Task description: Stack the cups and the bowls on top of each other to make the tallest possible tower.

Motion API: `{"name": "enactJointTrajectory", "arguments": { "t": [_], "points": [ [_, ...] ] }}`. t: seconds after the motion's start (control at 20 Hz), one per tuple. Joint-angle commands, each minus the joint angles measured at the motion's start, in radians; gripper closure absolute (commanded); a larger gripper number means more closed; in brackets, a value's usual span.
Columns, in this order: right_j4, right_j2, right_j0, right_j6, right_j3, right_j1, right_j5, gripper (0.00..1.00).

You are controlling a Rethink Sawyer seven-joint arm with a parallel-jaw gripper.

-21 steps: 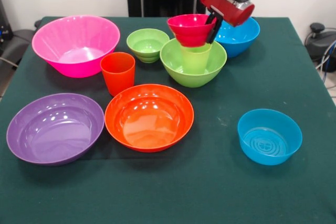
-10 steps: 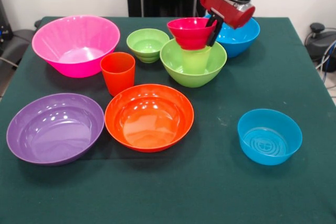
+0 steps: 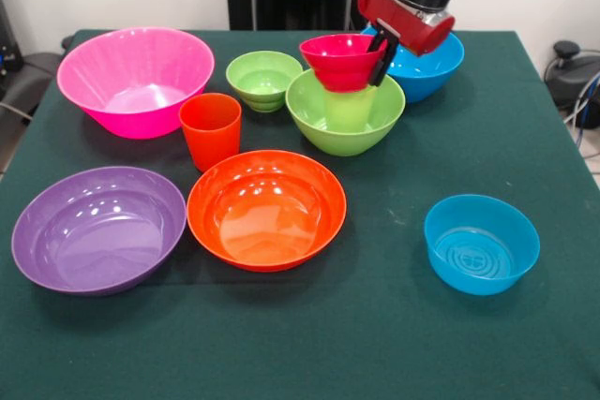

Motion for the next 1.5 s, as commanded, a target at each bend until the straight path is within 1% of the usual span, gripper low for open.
{"name": "enactJointTrajectory", "arguments": {
  "t": [0.05,0.4,0.8,1.1,1.5],
  "points": [
    [0.023,0.128,0.018,0.149,-0.002,0.041,-0.026,1.00],
    [0.023,0.117,0.033,0.159,0.007,0.047,-0.009,1.00],
    [0.030,0.107,0.047,0.173,0.001,0.061,-0.015,1.00],
    [0.017,0.089,0.052,0.164,-0.004,0.076,-0.023,1.00],
    [-0.004,0.022,0.082,0.172,-0.030,0.115,-0.040,1.00]
  ]
}}
